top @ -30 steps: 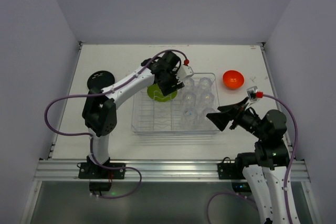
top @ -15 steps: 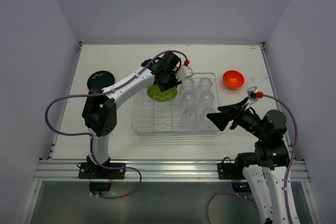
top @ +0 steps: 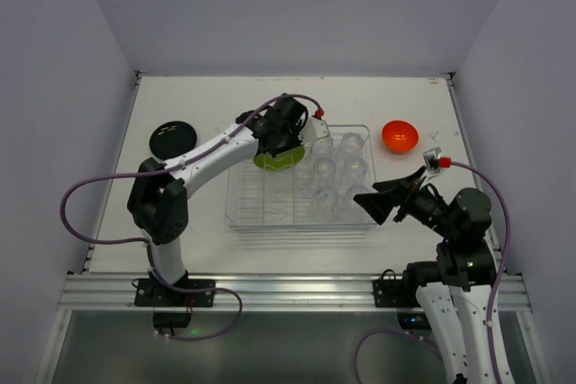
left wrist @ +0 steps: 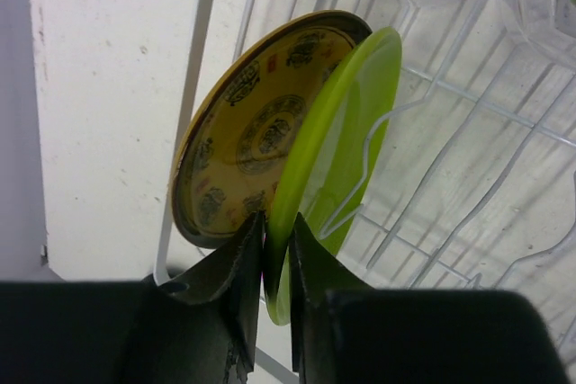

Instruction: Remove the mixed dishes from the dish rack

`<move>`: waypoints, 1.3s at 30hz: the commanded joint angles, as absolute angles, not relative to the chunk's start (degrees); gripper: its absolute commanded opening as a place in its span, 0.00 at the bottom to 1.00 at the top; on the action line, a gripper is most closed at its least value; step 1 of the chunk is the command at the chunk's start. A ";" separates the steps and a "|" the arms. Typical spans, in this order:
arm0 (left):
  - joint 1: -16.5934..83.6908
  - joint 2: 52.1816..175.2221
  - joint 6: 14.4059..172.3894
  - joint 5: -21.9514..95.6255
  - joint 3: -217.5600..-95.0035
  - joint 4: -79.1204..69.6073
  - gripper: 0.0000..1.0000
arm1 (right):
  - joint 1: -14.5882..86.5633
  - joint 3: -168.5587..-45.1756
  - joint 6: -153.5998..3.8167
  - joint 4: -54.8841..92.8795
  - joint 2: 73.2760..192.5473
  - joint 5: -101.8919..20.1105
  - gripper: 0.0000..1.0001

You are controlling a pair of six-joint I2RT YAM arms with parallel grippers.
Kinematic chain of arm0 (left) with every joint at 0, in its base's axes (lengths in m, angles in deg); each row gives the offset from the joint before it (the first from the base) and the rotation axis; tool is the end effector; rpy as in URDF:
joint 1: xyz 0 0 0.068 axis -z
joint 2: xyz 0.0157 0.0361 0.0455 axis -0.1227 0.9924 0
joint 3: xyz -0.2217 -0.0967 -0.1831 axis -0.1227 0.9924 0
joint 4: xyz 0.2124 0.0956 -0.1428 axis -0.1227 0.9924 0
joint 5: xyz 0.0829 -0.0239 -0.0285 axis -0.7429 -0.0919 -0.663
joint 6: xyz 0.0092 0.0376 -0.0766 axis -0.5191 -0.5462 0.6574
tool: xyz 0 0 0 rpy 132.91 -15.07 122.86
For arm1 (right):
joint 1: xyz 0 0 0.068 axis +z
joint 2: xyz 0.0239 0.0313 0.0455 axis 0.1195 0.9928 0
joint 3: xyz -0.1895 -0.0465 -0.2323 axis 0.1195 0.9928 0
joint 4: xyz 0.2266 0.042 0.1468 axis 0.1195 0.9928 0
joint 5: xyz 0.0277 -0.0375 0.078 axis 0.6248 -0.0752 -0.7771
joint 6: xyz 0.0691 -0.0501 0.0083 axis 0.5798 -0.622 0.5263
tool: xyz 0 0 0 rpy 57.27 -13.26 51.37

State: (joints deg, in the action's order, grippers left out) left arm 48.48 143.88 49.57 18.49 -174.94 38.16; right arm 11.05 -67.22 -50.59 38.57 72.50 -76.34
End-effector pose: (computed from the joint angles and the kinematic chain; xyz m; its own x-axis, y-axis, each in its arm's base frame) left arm 0.3444 -0.2862 0.2681 -0.2150 0.8904 -0.4012 0.8181 0.3885 0.4239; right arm 0.1007 0.0591 0.3328 -0.4506 0.3454 -0.8232 -0.5833 0.5842 0.5644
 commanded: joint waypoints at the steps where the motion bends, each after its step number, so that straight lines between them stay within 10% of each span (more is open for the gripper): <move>1: 49.23 139.72 45.61 16.01 -174.38 34.79 0.15 | 11.25 -67.18 -49.63 36.42 73.36 -77.63 0.97; 10: 51.61 137.26 42.88 11.88 -172.36 32.94 0.00 | 11.26 -67.00 -49.45 36.33 73.28 -77.81 0.97; 39: 49.53 119.70 68.16 -9.05 -174.55 18.54 0.00 | 11.26 -67.36 -48.40 36.16 73.54 -77.81 0.97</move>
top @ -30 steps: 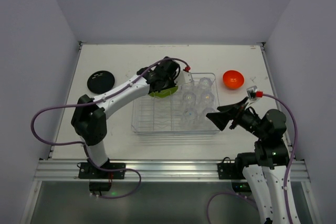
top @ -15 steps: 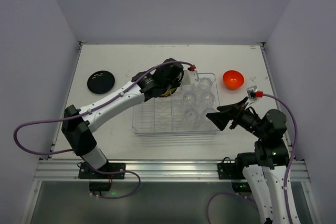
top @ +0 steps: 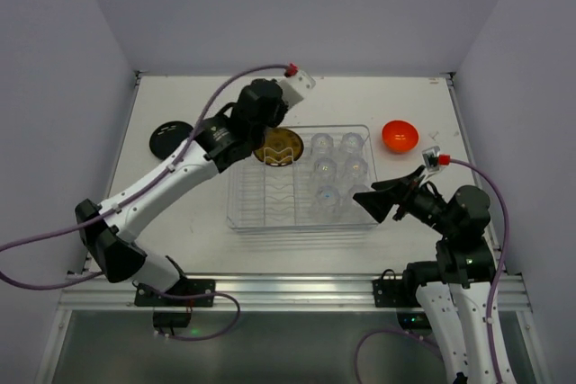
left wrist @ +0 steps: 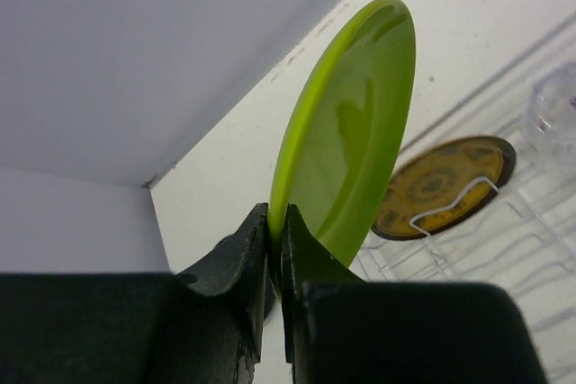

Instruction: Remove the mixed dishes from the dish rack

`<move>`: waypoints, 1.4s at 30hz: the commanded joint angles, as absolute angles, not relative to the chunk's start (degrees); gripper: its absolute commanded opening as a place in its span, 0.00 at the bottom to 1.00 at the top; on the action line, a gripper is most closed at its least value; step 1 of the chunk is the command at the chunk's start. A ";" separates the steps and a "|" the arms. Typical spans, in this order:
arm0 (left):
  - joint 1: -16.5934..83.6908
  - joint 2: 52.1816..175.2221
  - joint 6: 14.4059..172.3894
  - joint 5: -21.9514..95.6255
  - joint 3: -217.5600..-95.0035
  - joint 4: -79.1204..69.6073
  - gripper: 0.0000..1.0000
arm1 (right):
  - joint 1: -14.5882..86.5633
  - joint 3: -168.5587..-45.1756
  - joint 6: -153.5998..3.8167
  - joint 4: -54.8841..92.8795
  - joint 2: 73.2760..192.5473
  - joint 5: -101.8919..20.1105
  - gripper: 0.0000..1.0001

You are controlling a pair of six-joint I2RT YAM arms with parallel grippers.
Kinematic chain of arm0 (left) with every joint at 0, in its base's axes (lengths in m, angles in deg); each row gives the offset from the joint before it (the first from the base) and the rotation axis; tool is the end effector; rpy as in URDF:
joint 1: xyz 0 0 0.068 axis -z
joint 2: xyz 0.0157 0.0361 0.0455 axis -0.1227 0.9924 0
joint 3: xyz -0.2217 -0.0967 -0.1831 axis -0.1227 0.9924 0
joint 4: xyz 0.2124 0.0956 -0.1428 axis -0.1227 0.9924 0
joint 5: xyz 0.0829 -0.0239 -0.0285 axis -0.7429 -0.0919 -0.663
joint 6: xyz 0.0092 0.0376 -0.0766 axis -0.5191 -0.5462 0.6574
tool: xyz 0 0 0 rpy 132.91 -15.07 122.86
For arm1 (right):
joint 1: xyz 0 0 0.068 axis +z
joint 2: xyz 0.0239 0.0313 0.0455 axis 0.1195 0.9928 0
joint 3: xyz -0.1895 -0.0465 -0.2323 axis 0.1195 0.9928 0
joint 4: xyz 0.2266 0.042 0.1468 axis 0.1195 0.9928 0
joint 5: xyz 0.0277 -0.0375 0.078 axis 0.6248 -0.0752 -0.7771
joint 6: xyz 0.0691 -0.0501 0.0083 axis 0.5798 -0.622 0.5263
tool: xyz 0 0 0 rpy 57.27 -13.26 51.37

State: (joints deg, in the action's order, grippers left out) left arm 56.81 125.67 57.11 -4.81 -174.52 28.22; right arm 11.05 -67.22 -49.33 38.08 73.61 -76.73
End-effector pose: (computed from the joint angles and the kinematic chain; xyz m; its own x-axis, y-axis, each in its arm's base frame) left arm 0.2784 -0.2644 0.4182 -0.1390 0.7045 -0.6959 0.4195 0.6785 0.6031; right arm 0.1047 0.0598 0.3322 -0.4744 0.3549 -0.8056 -0.5708 0.5727 0.5884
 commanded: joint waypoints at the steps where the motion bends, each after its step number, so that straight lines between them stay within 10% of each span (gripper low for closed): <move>1: 46.54 118.64 72.20 -5.04 -174.29 17.22 0.00 | 11.26 -67.36 -48.40 36.24 73.54 -77.81 0.97; 14: -11.65 121.78 135.23 46.30 -145.64 -4.74 0.00 | 11.26 -62.61 -45.58 29.04 73.45 -79.83 0.97; 30: -13.34 136.74 133.23 33.42 -143.88 1.12 0.01 | 11.26 -58.83 -47.52 23.76 75.39 -77.38 0.99; 42: -14.13 136.56 132.00 33.32 -141.86 -0.45 0.40 | 11.26 -57.78 -47.78 23.33 74.51 -76.58 0.99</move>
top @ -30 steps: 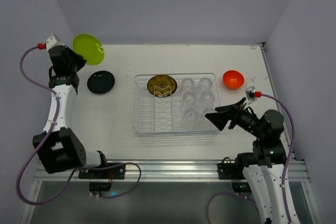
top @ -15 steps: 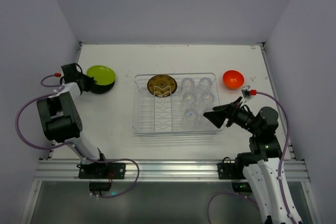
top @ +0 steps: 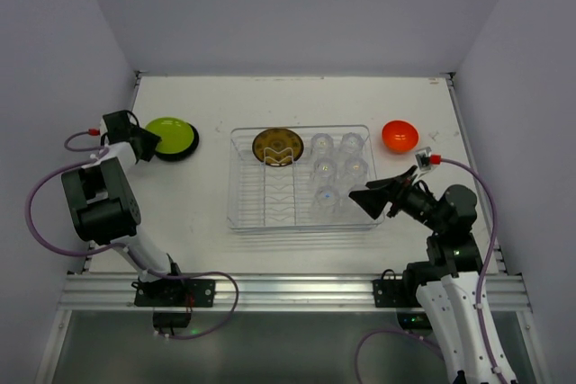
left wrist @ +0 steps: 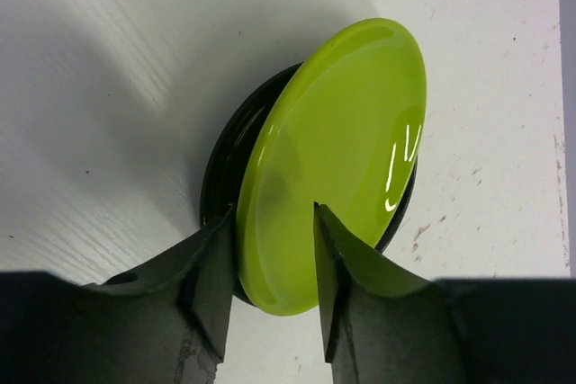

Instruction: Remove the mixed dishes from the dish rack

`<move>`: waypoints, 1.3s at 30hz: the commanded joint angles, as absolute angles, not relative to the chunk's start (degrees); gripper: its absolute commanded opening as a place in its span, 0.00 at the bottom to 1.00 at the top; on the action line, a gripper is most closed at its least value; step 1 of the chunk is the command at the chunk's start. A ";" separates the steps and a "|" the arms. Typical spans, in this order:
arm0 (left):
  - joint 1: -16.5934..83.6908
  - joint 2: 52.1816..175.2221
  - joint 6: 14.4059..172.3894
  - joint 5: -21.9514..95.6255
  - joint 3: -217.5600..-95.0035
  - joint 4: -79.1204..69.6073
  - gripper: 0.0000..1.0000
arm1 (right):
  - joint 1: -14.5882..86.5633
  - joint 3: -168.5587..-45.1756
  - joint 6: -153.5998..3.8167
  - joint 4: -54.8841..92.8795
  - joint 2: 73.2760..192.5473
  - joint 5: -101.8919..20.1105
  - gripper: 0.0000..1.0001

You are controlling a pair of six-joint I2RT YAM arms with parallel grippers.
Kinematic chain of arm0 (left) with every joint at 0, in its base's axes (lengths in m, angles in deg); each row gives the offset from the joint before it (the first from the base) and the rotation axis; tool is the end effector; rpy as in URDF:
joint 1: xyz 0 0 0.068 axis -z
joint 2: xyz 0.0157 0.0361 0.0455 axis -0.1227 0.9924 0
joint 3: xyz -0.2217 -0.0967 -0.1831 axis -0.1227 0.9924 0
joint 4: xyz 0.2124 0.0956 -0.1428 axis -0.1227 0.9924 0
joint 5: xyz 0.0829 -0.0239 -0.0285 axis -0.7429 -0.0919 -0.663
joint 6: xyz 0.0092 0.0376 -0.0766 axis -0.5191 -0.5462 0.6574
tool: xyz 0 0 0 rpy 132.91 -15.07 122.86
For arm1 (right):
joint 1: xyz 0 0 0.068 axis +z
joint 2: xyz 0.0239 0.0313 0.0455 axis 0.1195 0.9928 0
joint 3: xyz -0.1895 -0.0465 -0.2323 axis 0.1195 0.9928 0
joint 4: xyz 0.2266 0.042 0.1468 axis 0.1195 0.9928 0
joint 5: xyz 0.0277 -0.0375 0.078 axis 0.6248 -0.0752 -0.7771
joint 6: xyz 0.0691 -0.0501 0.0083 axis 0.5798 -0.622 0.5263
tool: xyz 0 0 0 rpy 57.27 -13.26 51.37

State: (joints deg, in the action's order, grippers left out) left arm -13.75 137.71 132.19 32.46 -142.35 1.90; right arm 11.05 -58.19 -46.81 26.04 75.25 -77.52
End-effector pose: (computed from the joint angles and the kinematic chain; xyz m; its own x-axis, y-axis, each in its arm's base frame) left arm 0.3814 0.1394 0.1737 -0.1880 -0.8934 -0.4080 -0.7134 0.4097 -0.5685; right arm 0.1258 0.0621 0.2976 -0.4856 0.3752 -0.7895 -0.5716 0.5470 0.6116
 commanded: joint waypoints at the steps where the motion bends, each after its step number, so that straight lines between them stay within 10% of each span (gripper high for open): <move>1: -14.05 136.56 132.09 34.54 -141.33 -1.41 0.43 | 11.26 -57.78 -47.78 23.24 74.51 -76.49 0.99; 15: -11.41 127.86 125.68 30.26 -141.42 1.83 0.99 | 11.26 -57.60 -47.96 23.32 74.07 -77.28 0.99; 23: -8.17 126.63 118.57 31.21 -147.03 7.36 1.00 | 11.26 -57.43 -48.04 23.15 74.15 -77.20 0.99; 39: 40.24 131.72 67.11 18.68 -169.72 14.05 1.00 | 11.26 -57.69 -48.83 26.40 74.95 -69.56 0.99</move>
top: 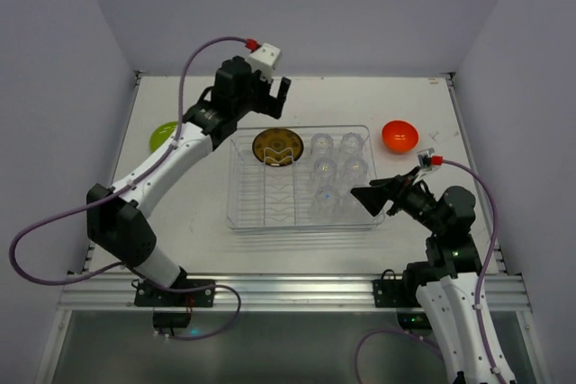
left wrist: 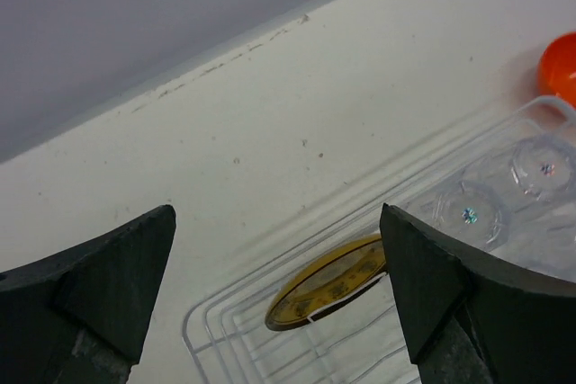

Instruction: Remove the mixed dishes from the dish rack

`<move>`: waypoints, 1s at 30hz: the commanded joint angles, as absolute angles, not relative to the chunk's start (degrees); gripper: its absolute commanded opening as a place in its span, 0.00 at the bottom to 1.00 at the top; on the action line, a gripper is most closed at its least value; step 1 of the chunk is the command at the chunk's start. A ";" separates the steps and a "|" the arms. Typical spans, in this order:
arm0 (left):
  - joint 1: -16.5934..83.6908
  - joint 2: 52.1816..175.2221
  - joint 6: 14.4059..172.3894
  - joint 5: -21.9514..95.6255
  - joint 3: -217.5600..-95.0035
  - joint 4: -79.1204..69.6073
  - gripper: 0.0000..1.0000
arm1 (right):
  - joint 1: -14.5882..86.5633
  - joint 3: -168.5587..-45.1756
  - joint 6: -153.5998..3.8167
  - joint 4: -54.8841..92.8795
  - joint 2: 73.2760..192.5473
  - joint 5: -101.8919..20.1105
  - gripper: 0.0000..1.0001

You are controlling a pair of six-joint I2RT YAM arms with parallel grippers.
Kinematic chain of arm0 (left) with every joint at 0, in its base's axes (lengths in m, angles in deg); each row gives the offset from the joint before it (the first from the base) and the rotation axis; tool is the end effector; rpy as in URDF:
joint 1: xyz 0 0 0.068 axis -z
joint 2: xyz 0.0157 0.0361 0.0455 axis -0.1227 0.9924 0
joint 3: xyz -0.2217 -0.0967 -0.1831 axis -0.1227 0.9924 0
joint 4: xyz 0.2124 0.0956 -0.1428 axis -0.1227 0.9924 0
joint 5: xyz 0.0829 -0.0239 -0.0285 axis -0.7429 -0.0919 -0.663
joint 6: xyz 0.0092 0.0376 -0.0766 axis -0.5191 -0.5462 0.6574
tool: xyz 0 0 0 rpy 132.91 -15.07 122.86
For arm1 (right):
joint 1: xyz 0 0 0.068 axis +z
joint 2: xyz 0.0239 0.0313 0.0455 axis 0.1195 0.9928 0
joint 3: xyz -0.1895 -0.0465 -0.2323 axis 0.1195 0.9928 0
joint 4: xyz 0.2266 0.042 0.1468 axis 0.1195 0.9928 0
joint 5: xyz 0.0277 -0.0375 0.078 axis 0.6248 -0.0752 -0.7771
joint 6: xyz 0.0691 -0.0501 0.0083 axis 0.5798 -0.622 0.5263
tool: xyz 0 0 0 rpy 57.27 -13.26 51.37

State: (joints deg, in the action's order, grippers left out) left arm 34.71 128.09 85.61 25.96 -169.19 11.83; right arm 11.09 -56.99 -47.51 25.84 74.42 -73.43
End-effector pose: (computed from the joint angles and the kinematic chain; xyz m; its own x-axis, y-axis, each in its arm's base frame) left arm 0.3752 -0.1927 0.3985 -0.3187 0.0924 -0.9433 0.4053 0.9129 -0.0475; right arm 0.1284 0.0583 0.2913 -0.4537 0.3971 -0.7978 -0.5356 0.5941 0.6002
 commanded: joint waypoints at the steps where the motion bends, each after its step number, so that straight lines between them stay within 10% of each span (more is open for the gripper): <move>1: 41.40 133.29 64.96 17.25 -169.81 14.13 1.00 | 11.26 -57.43 -48.84 26.40 74.86 -69.29 0.99; 30: 42.12 148.59 45.70 28.13 -183.16 38.65 0.86 | 11.26 -55.32 -47.96 22.88 74.77 -74.73 0.99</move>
State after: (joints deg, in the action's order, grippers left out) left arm 42.97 148.55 49.92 26.05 -182.68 37.79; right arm 11.09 -55.94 -47.69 25.98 75.05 -73.37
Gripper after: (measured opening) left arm 0.884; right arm 0.989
